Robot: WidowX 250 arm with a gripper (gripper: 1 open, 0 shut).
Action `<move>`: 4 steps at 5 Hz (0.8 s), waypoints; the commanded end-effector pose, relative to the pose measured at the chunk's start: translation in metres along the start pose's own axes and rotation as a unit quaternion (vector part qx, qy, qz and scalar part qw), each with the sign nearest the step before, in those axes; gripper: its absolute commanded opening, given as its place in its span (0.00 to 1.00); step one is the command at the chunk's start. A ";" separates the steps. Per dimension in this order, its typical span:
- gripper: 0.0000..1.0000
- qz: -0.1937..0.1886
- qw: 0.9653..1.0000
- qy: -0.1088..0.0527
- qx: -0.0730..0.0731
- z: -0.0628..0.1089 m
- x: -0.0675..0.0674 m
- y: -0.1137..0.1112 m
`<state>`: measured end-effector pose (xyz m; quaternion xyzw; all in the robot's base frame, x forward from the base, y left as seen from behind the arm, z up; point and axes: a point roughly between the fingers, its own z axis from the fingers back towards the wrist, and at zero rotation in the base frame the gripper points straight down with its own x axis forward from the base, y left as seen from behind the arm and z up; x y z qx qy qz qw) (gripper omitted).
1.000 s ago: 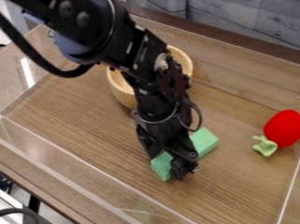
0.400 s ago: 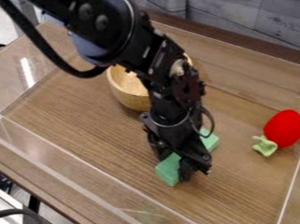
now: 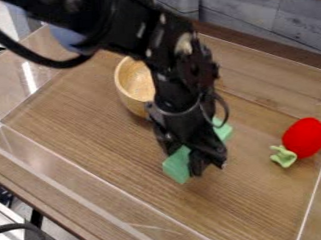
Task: Put the green stick in the brown bowl
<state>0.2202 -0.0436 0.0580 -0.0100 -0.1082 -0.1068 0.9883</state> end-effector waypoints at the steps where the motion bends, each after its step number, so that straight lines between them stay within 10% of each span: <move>1: 0.00 0.009 0.999 -0.035 0.008 0.027 0.017 0.008; 4: 0.00 -0.061 0.997 -0.042 0.024 0.038 0.036 0.060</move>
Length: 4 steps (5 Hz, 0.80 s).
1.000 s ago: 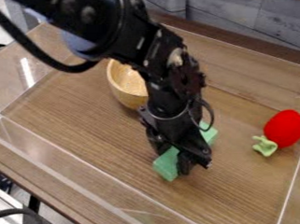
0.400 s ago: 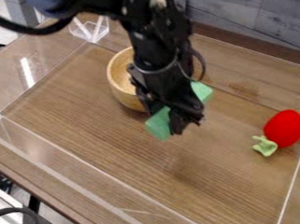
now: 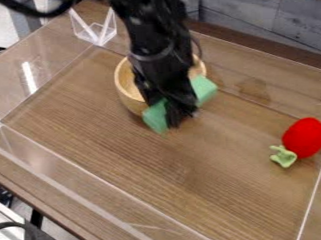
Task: Put the green stick in the brown bowl
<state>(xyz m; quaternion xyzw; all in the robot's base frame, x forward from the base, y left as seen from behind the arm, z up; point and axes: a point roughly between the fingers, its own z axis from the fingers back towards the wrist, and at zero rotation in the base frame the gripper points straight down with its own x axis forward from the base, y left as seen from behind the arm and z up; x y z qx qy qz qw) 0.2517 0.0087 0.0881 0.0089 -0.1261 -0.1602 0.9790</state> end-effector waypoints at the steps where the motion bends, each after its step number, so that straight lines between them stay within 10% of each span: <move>1: 0.00 -0.022 0.999 -0.022 0.009 0.023 0.016 0.024; 4: 0.00 -0.032 0.999 -0.012 -0.003 0.015 0.018 0.017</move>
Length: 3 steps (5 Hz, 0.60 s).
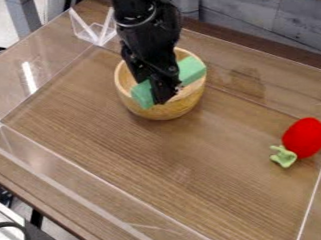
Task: Put the green stick in the brown bowl
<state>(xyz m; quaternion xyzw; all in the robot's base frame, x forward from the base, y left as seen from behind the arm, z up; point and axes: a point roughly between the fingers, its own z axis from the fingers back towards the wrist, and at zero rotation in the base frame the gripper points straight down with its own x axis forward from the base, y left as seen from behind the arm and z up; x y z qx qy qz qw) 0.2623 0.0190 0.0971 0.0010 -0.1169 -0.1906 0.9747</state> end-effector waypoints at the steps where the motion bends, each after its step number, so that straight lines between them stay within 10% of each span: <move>1: 0.00 0.011 1.000 -0.015 0.012 0.003 0.009 0.001; 3: 0.00 0.010 1.000 -0.011 0.009 -0.026 -0.004 0.000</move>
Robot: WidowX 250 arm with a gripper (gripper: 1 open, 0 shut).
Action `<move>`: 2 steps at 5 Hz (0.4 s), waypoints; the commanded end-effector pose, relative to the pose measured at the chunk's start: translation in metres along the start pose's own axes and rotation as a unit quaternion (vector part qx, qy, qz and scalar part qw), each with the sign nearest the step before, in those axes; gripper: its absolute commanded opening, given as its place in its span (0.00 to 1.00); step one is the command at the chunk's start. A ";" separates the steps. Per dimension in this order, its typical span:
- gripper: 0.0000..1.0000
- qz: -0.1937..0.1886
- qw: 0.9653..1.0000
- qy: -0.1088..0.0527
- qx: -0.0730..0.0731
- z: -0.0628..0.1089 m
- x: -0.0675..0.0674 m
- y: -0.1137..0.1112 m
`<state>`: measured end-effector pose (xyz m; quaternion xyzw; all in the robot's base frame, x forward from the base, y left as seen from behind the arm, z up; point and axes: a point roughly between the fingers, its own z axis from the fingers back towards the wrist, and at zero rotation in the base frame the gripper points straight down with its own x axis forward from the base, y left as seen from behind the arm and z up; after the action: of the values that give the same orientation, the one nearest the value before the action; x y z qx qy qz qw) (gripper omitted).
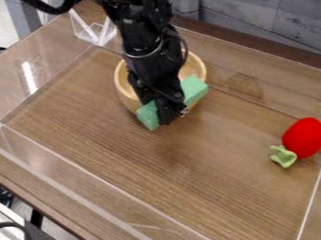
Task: Put the green stick in the brown bowl
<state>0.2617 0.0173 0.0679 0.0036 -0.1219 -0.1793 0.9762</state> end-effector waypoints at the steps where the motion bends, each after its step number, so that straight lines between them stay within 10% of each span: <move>1: 0.00 0.000 1.000 -0.005 0.005 -0.001 0.005 0.005; 2: 0.00 0.002 1.000 -0.004 0.006 -0.003 0.007 0.007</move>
<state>0.2672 0.0181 0.0629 0.0033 -0.1179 -0.1787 0.9768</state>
